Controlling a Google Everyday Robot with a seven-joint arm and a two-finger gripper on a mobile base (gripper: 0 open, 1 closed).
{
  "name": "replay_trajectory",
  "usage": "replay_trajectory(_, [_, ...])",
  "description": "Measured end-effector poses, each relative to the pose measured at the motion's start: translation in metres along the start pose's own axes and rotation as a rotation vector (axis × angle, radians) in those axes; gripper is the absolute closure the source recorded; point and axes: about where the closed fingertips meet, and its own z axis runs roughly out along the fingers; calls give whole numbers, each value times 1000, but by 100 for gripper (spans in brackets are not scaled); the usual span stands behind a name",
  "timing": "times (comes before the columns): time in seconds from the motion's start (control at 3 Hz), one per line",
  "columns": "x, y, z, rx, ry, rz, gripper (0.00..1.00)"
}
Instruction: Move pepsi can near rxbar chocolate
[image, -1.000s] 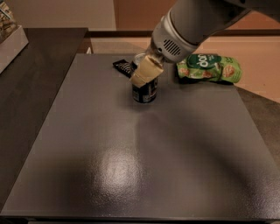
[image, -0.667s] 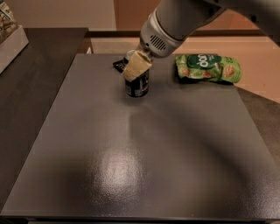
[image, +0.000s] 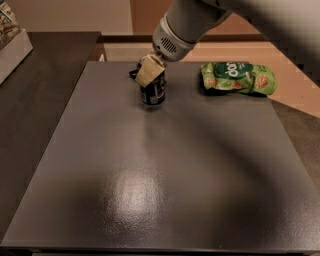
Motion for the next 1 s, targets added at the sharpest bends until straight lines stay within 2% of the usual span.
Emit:
replay_trajectory(0.67, [14,-31,20,11,-6,63,100])
replay_trajectory(1.0, [16,-41,25,10,-28,74,82])
